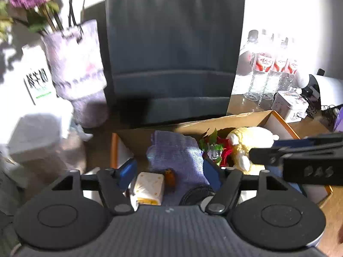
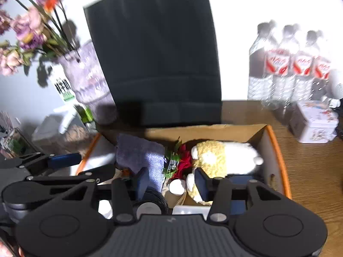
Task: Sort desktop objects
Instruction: 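Carry both items into the box and open both grippers, then withdraw both grippers back toward the remaining items on the table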
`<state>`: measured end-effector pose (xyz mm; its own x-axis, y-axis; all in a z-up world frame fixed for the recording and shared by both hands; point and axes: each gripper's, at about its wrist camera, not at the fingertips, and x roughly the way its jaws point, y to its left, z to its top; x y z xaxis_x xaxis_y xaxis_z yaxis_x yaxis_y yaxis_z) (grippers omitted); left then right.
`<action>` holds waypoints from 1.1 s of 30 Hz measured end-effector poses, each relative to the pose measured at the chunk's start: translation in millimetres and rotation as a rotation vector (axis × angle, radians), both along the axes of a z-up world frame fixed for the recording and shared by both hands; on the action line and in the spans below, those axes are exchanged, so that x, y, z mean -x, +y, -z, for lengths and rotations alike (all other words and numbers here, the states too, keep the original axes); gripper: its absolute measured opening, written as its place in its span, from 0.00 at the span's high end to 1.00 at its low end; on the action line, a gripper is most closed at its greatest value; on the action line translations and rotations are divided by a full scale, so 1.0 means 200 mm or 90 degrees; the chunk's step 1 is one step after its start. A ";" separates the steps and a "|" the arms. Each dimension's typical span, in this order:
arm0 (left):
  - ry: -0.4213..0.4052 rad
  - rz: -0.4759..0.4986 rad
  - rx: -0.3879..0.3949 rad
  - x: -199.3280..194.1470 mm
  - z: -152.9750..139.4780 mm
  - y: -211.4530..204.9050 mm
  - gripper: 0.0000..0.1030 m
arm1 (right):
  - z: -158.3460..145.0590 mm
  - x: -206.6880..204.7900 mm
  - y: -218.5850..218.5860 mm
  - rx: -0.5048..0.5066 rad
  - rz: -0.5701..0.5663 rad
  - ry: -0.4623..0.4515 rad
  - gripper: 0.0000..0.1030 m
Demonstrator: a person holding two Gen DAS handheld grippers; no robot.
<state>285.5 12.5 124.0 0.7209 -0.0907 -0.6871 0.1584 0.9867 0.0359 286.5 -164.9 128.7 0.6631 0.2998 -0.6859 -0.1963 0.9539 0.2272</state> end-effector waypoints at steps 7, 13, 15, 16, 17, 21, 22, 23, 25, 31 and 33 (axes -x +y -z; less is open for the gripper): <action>-0.037 -0.020 0.013 0.31 -0.12 0.03 0.15 | -0.07 0.32 -0.11 -0.008 -0.005 -0.045 0.34; -0.101 -0.028 0.009 0.76 -0.05 -0.01 0.06 | 0.05 0.74 -0.19 -0.040 0.000 -0.074 0.29; -0.112 -0.027 0.033 0.95 0.02 -0.01 0.05 | 0.12 0.89 -0.19 -0.032 -0.005 -0.081 0.28; -0.116 -0.028 0.044 1.03 0.06 -0.01 0.04 | 0.16 0.96 -0.19 -0.020 -0.007 -0.084 0.28; -0.118 -0.029 0.048 1.11 0.11 -0.01 0.02 | 0.19 1.04 -0.18 -0.005 -0.011 -0.088 0.28; -0.124 -0.049 0.023 1.38 0.28 -0.03 0.00 | 0.34 1.30 -0.16 0.046 -0.009 -0.109 0.22; -0.120 -0.050 0.033 1.44 0.32 -0.02 0.00 | 0.37 1.36 -0.16 0.055 -0.010 -0.114 0.20; -0.112 -0.055 0.053 1.50 0.35 -0.01 0.00 | 0.41 1.41 -0.16 0.056 -0.013 -0.115 0.19; -0.105 -0.051 0.107 1.59 0.41 0.03 0.00 | 0.46 1.49 -0.18 0.029 -0.028 -0.104 0.19; -0.155 -0.035 0.084 1.78 0.45 0.01 0.00 | 0.58 1.70 -0.21 0.008 -0.056 -0.120 0.17; -0.168 -0.016 0.074 1.78 0.47 0.00 0.00 | 0.60 1.74 -0.22 0.001 -0.048 -0.140 0.17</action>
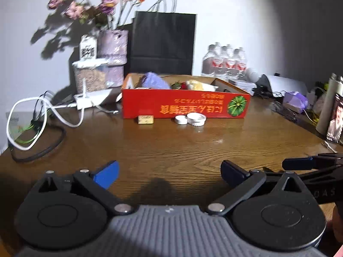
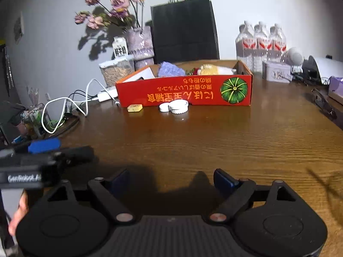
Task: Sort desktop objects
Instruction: 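Withdraw both grippers back toward the remaining items on the table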
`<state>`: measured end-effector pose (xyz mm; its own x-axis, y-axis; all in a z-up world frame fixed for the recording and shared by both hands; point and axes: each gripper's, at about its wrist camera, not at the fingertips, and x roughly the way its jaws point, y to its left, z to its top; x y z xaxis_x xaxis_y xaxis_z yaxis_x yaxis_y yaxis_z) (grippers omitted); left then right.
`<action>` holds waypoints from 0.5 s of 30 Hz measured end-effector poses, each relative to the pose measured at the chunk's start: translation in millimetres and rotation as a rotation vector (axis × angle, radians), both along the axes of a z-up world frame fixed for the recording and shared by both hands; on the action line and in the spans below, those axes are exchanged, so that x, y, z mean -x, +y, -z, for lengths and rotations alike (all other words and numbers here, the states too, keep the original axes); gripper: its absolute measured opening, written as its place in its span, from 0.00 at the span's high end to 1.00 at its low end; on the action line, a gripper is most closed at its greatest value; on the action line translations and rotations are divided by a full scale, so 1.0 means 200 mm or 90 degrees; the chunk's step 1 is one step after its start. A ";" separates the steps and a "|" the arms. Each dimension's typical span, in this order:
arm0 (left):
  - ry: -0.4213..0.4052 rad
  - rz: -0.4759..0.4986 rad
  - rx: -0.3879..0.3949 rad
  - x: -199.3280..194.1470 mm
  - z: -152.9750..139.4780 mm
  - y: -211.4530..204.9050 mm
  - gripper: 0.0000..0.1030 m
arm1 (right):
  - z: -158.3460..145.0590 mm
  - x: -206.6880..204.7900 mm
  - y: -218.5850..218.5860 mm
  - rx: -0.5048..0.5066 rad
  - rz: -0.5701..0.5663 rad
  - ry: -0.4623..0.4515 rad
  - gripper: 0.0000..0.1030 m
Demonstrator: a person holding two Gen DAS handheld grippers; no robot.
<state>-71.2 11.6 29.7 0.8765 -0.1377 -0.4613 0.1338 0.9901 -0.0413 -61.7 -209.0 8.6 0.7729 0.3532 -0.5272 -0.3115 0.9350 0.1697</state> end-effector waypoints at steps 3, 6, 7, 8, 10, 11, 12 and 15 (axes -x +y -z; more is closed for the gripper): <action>0.013 0.004 -0.032 -0.04 0.02 -0.03 0.00 | -0.01 0.04 -0.02 -0.020 -0.006 -0.037 0.15; 0.036 -0.008 -0.031 -0.07 0.03 -0.03 0.00 | -0.02 0.02 -0.05 -0.040 -0.004 -0.034 0.11; 0.036 -0.011 -0.029 -0.07 0.03 -0.03 0.00 | -0.01 0.00 -0.06 -0.042 0.004 -0.016 0.11; 0.034 -0.016 -0.027 -0.07 0.03 -0.03 0.00 | -0.01 -0.01 -0.06 -0.046 0.011 0.002 0.11; 0.032 -0.010 -0.019 -0.06 0.03 -0.02 0.00 | -0.01 -0.03 -0.07 -0.059 0.009 0.010 0.11; 0.037 -0.004 -0.020 -0.07 0.03 -0.02 0.00 | -0.01 -0.03 -0.08 -0.067 0.010 0.007 0.11; 0.044 0.002 -0.017 -0.09 0.03 -0.01 0.00 | -0.02 -0.05 -0.08 -0.069 0.007 0.007 0.11; 0.075 0.004 -0.010 -0.21 0.01 -0.01 0.00 | -0.06 -0.14 -0.06 -0.041 0.001 0.004 0.13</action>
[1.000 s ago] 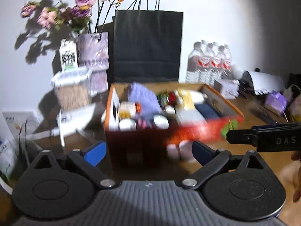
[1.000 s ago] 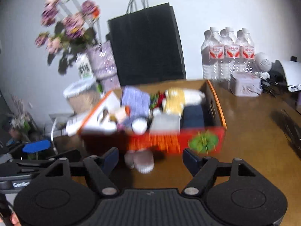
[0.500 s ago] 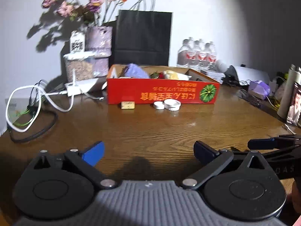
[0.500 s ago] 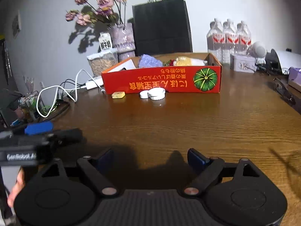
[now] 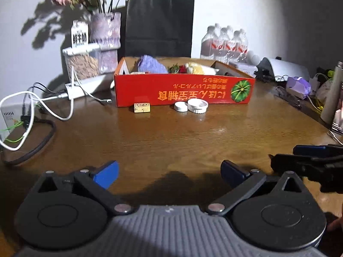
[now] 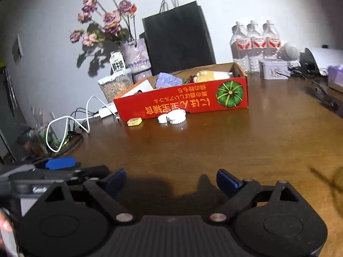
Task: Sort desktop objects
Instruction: 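Grasp the small beige cube with the left gripper while the right gripper grasps a white lid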
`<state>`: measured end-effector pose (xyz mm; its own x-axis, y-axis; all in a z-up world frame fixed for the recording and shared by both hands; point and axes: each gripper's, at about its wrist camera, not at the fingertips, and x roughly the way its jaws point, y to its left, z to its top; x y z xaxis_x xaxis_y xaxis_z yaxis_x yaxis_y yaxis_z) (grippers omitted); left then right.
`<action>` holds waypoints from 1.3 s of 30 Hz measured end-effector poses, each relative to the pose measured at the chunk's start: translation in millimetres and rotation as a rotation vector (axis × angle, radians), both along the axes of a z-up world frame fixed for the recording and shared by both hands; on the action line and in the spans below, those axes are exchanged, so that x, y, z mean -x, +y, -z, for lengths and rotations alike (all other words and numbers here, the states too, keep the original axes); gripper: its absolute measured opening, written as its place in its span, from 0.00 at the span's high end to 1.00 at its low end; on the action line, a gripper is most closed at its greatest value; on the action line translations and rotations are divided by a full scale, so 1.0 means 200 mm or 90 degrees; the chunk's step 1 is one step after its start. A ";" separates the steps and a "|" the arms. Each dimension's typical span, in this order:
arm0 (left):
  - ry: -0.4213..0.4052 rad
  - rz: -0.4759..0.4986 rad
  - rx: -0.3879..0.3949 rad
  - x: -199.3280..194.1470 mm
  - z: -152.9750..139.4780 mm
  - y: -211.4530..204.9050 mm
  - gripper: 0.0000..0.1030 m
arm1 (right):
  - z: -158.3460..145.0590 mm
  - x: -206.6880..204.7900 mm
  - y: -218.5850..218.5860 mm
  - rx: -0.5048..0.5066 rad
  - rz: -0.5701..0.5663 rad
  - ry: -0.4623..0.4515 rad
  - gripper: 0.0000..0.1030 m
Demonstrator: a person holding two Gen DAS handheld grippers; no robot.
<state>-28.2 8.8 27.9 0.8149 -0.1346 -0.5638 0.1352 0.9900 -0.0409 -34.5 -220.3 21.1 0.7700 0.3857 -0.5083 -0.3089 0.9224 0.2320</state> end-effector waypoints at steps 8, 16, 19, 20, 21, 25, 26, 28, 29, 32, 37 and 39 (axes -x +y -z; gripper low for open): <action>-0.017 -0.020 -0.015 -0.48 -0.05 0.04 0.00 | -0.06 -0.50 0.16 0.096 -0.020 -0.024 0.17; 0.035 -0.045 0.015 -0.84 0.06 0.14 0.21 | 0.06 -0.85 0.36 0.149 -0.044 0.015 0.33; 0.031 -0.049 0.023 -0.87 0.07 0.15 0.27 | 0.09 -0.87 0.37 0.144 -0.043 0.019 0.41; 0.035 -0.046 0.017 -0.88 0.08 0.14 0.33 | 0.09 -0.88 0.37 0.144 -0.046 0.023 0.51; 0.039 -0.044 0.008 -0.89 0.08 0.13 0.39 | 0.09 -0.88 0.37 0.142 -0.045 0.024 0.55; 0.033 -0.048 -0.009 -0.88 0.08 0.12 0.54 | 0.09 -0.87 0.37 0.143 -0.047 0.016 0.62; 0.032 -0.053 -0.005 -0.87 0.08 0.13 0.62 | 0.09 -0.87 0.37 0.145 -0.048 0.014 0.62; 0.030 -0.058 0.004 -0.86 0.08 0.14 0.70 | 0.09 -0.86 0.37 0.143 -0.051 0.013 0.62; 0.030 -0.056 0.005 -0.85 0.08 0.15 0.70 | 0.09 -0.86 0.37 0.141 -0.054 0.013 0.62; 0.030 -0.041 -0.013 -0.82 0.08 0.13 0.70 | 0.09 -0.85 0.36 0.136 -0.057 0.015 0.62; 0.025 -0.021 -0.035 -0.77 0.08 0.08 0.70 | 0.09 -0.84 0.37 0.141 -0.061 0.012 0.62; 0.025 -0.030 -0.031 -0.74 0.08 0.09 0.70 | 0.09 -0.83 0.37 0.141 -0.062 0.008 0.62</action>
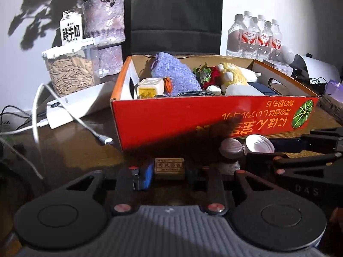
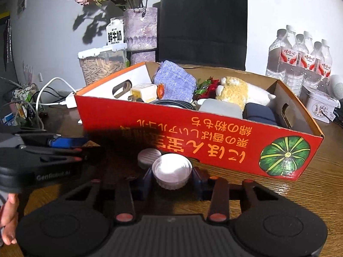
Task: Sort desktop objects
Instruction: 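Grasp the small beige cube with the left gripper while the right gripper grasps a white lid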
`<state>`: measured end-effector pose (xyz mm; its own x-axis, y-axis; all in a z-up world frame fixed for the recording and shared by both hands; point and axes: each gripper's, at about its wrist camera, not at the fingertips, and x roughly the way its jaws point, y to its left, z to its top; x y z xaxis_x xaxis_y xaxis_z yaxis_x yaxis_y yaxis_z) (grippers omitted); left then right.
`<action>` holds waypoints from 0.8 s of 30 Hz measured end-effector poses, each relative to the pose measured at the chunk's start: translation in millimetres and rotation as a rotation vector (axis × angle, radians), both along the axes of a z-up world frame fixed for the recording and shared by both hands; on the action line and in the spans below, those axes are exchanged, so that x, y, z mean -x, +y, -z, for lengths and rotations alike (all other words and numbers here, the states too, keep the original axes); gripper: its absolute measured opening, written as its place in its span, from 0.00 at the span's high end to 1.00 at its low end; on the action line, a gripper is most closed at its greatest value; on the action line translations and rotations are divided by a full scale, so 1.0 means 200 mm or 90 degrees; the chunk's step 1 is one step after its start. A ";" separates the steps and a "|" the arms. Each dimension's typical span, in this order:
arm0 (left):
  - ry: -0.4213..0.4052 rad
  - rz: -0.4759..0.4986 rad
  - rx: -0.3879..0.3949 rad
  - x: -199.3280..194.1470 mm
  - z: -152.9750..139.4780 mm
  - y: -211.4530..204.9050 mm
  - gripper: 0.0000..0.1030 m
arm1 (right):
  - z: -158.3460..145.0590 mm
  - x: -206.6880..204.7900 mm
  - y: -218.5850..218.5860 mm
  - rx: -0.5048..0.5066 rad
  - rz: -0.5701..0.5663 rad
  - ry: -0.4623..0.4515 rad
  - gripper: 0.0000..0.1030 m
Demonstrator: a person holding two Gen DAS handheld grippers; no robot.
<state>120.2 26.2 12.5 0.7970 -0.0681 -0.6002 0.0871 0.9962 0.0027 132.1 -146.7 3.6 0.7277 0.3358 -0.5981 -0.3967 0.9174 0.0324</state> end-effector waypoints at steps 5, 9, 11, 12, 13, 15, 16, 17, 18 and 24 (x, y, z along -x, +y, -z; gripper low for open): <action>0.004 -0.038 0.050 0.19 -0.01 0.04 0.70 | -0.02 0.08 -0.04 -0.007 0.023 -0.005 0.62; -0.008 -0.040 0.088 0.43 -0.04 0.05 0.70 | -0.03 0.24 -0.06 -0.022 0.022 -0.005 0.62; -0.021 -0.023 0.090 0.53 -0.06 0.04 0.70 | -0.04 0.35 -0.05 -0.002 0.024 -0.014 0.62; -0.020 -0.014 0.080 0.56 -0.08 0.02 0.70 | -0.05 0.41 -0.06 0.003 0.029 -0.022 0.62; -0.027 -0.009 0.066 0.59 -0.11 0.01 0.70 | -0.06 0.47 -0.07 -0.003 0.030 -0.027 0.62; -0.066 -0.010 0.052 0.67 -0.17 -0.02 0.70 | -0.08 0.61 -0.10 -0.030 0.028 -0.028 0.62; -0.080 -0.011 0.055 0.71 -0.20 -0.03 0.70 | -0.10 0.67 -0.11 -0.042 0.028 -0.029 0.62; -0.084 -0.008 0.065 0.75 -0.22 -0.03 0.70 | -0.11 0.73 -0.12 -0.049 0.026 -0.033 0.62; -0.086 -0.002 0.082 0.79 -0.23 -0.04 0.70 | -0.13 0.80 -0.13 -0.056 0.028 -0.041 0.62; -0.071 0.015 0.078 1.01 -0.17 -0.10 0.70 | -0.18 1.14 -0.18 -0.062 0.027 -0.113 0.62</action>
<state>-82.5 6.4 45.7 0.8552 -0.1544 -0.4948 0.1160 0.9874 -0.1076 -95.5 -182.9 40.0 0.8340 0.3520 -0.4249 -0.3647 0.9295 0.0542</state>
